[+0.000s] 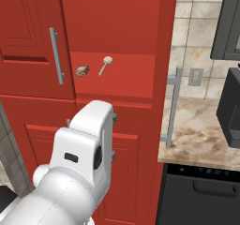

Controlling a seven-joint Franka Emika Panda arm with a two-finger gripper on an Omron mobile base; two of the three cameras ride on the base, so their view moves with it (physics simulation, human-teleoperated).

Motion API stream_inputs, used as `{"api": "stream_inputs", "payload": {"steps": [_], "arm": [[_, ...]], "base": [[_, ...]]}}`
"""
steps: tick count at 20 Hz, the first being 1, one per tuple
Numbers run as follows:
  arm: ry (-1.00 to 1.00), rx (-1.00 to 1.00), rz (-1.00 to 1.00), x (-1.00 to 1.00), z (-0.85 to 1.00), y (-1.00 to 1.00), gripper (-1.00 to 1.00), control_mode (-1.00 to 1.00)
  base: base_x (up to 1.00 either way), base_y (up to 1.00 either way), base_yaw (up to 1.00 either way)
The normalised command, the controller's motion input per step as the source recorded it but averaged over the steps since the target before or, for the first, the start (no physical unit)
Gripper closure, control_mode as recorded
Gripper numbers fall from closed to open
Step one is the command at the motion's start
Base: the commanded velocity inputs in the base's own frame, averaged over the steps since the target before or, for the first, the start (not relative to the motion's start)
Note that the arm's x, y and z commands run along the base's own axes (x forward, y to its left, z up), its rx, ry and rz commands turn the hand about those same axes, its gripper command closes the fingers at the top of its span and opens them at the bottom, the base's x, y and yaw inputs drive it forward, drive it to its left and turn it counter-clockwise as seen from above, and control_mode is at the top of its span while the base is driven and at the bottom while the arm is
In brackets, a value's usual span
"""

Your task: Pick up the bar soap and dish brush from the sink, and place them back in the cabinet, and close the cabinet doors.

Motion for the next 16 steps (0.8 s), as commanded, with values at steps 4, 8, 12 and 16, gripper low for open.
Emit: {"api": "stream_inputs", "payload": {"steps": [4, 8, 12, 16], "arm": [[0.00, 0.00, 0.01, 0.00, -0.04, -0.33, -1.00, -1.00], [0.00, 0.00, 0.02, 0.00, 0.00, -0.36, -1.00, -1.00], [0.00, 0.00, 0.02, 0.00, -0.01, -0.34, -1.00, -1.00], [0.00, 0.00, 0.03, 0.00, -0.06, -0.31, -1.00, -1.00]], "base": [[0.00, 0.00, 0.00], [0.00, 0.00, 0.00], [0.00, 0.00, 0.00], [0.00, 0.00, 0.00]]}}
